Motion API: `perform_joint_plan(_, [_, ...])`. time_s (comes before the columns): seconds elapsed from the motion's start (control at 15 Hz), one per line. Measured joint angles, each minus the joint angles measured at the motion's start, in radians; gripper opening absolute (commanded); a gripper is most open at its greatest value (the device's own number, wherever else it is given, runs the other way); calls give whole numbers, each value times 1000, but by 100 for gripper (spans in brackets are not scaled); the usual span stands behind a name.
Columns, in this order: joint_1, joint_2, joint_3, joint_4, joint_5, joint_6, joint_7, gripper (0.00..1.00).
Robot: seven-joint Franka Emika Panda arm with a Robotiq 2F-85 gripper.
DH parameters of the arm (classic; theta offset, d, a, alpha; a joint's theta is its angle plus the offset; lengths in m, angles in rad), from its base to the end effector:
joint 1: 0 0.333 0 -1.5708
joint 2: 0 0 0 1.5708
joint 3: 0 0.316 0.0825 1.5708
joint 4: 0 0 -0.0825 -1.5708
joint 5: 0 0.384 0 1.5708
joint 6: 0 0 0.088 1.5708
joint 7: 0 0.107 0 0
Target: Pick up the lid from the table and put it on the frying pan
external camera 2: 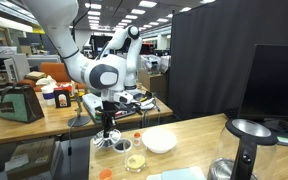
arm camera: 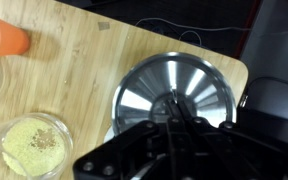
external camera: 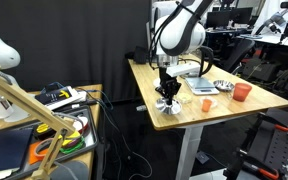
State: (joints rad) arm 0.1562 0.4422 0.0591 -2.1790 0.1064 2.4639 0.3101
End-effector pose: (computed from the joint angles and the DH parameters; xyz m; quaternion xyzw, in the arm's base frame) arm 0.5299 0.1167 0.1721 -0.9917 0.0928 0.0870 0.0209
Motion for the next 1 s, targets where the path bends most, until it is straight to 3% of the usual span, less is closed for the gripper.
perform_joint_plan(0.4, [0, -198, -19, -108, -44, -2, 35, 1])
perform_joint_plan(0.67, [-22, -329, -115, -168, -193, -8, 245, 1])
perform_joint_plan(1.0, [-124, -393, -186, -228, -303, -97, 464, 3])
